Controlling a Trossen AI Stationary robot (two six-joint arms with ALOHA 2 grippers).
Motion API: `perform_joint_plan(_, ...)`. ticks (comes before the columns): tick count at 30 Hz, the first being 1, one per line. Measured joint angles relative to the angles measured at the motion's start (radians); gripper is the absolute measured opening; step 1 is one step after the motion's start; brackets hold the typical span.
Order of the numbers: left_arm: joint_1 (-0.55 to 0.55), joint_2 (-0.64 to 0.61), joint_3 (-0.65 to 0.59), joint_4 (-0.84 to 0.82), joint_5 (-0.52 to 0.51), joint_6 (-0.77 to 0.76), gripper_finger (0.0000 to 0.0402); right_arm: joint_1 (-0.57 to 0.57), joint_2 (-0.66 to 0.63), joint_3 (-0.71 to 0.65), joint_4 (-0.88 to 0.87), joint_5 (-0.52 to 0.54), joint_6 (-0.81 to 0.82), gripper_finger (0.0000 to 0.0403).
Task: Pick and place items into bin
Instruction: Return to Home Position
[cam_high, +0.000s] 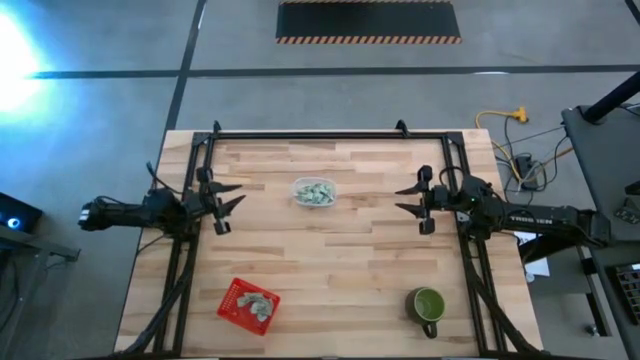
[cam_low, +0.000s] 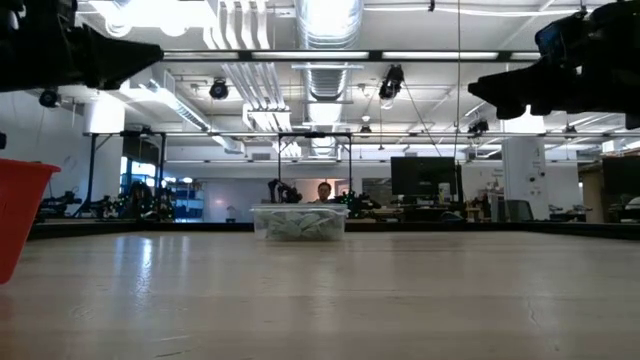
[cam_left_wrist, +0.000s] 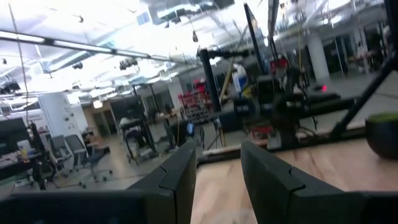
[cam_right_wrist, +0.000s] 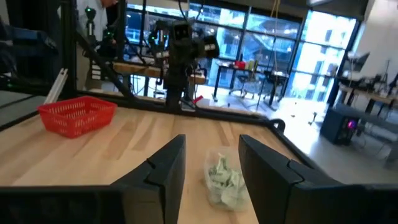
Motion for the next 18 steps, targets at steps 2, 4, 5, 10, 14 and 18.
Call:
perform_joint_plan(2,0.000,0.000,-0.001,-0.009,0.000,0.000,0.0111,-0.007,-0.012,0.000,0.001,0.006,-0.011,0.0139)
perform_joint_plan(4,0.000,0.001,0.008,-0.013,0.000,0.004,0.0111,-0.021,-0.030,0.000,0.000,0.009,-0.009,0.0138)
perform_joint_plan(5,0.000,0.001,0.013,-0.016,-0.006,0.004,0.0111,-0.028,-0.041,0.000,0.001,0.011,-0.005,0.0136)
perform_joint_plan(10,0.000,0.000,0.014,-0.028,-0.031,0.004,0.0111,-0.040,-0.117,0.000,-0.036,0.010,0.004,0.0129)
perform_joint_plan(14,0.000,0.000,0.014,-0.029,-0.058,0.003,0.0111,-0.002,-0.204,0.000,-0.112,0.004,0.024,0.0127)
perform_joint_plan(18,0.000,0.000,0.014,-0.028,-0.059,0.003,0.0111,0.082,-0.293,0.000,-0.224,0.008,0.028,0.0130)
